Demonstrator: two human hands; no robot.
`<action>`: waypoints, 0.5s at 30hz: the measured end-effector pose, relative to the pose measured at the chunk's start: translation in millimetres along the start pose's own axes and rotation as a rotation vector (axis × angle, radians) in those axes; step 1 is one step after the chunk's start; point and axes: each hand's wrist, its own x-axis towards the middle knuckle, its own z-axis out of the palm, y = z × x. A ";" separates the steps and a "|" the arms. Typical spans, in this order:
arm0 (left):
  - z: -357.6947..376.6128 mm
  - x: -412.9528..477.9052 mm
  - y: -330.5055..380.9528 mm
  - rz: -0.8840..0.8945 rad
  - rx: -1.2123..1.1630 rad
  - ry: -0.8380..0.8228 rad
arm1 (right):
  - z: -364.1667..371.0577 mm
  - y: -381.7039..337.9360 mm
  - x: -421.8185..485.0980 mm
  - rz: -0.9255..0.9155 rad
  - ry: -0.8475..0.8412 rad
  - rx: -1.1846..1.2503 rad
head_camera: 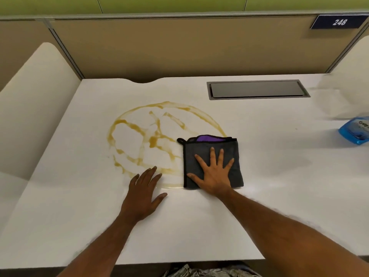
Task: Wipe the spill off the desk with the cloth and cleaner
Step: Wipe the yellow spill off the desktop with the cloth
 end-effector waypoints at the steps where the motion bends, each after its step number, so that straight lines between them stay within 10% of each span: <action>1: 0.0 -0.4 -3.8 0.009 0.006 -0.006 | 2.3 6.4 -6.3 -0.033 0.007 -0.009; 15: -5.2 -29.4 -34.5 -0.154 0.019 0.029 | 1.9 -2.8 -0.6 -0.043 0.002 -0.044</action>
